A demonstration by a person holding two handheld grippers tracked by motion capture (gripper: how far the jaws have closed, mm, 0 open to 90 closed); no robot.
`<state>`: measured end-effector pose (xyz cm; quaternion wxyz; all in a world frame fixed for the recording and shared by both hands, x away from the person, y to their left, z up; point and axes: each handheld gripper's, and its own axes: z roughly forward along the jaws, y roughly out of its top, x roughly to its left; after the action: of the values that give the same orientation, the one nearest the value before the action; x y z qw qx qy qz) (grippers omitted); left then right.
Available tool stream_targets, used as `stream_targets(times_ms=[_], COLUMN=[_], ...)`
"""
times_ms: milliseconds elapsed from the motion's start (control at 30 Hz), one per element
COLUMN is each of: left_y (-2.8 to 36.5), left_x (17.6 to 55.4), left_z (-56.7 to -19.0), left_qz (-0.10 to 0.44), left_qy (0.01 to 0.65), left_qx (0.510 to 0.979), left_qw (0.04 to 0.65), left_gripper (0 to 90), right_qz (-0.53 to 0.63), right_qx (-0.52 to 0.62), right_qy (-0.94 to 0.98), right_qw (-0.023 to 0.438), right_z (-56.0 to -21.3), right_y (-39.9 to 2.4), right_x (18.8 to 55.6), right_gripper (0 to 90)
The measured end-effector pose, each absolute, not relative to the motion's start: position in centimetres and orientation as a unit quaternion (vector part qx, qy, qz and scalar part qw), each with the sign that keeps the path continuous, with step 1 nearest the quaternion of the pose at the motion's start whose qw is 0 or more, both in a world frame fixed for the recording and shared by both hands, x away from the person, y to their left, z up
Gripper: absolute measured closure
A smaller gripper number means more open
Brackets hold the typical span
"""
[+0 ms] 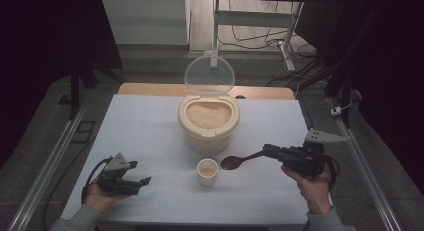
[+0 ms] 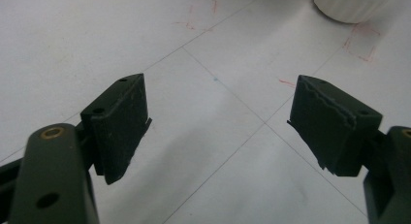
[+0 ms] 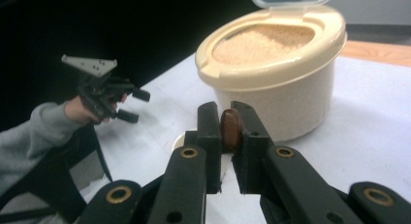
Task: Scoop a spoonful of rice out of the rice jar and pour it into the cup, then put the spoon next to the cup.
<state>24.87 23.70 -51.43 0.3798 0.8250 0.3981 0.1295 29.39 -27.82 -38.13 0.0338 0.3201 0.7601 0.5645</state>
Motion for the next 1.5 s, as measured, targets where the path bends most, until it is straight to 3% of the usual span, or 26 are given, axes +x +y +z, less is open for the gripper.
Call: stream_targets(times_ms=[533, 1067, 1300, 1500], left_y=[23.7, 23.7, 23.8, 23.7], left_x=[24.9, 24.9, 24.9, 24.9], left_z=[-51.5, -51.5, -51.5, -51.6], left_qz=[0.129, 0.129, 0.129, 0.129], left_qy=[0.396, 0.396, 0.397, 0.396], left_qx=[0.826, 0.826, 0.826, 0.827], left_qw=[0.379, 0.379, 0.379, 0.378], left_gripper=[21.4, 21.4, 21.4, 21.4], right_qz=[0.479, 0.327, 0.328, 0.342], right_qx=[0.285, 0.251, 0.28, 0.296], right_qy=[0.83, 0.904, 0.896, 0.89], right_qw=[-0.029, -0.117, -0.104, -0.052], right_z=[-38.5, -40.8, -42.6, -45.0], right_y=[-25.7, -19.5, -19.1, -19.2], right_x=[30.7, 35.0, 37.3, 38.0], right_gripper=[82.7, 81.2, 74.4, 65.4])
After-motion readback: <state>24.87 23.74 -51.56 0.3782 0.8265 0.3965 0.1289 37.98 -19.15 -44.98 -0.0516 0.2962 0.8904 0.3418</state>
